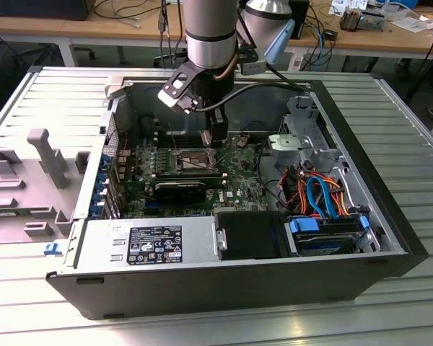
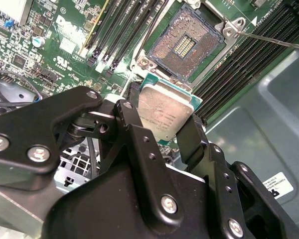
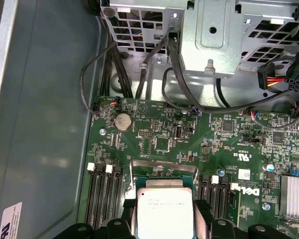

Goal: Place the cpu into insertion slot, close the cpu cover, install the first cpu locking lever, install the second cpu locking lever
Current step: 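Place the cpu into insertion slot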

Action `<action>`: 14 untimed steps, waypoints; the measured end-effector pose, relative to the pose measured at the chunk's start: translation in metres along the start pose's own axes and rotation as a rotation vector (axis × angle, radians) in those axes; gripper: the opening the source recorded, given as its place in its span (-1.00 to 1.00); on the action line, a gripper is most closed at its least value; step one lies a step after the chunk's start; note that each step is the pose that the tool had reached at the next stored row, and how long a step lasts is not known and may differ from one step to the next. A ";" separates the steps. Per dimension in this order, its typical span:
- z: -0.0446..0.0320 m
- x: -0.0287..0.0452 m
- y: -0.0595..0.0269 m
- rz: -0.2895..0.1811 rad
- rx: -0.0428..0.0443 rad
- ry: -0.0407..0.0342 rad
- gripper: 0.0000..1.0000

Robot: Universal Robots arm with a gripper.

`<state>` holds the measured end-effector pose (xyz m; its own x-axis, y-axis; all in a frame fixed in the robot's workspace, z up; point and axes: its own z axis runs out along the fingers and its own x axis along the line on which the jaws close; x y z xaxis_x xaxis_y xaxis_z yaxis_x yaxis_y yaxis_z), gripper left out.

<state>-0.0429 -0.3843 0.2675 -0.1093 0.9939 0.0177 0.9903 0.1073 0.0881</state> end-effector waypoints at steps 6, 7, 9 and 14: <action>0.0001 0.0000 0.0000 0.004 -0.0001 -0.0004 0.09; 0.0001 0.0000 0.0000 0.006 -0.0001 -0.0004 0.09; 0.0002 0.0000 0.0000 0.009 -0.0002 -0.0007 0.09; 0.0003 0.0000 0.0000 0.014 -0.0002 -0.0012 0.09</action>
<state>-0.0429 -0.3843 0.2671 -0.0955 0.9953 0.0177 0.9917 0.0936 0.0880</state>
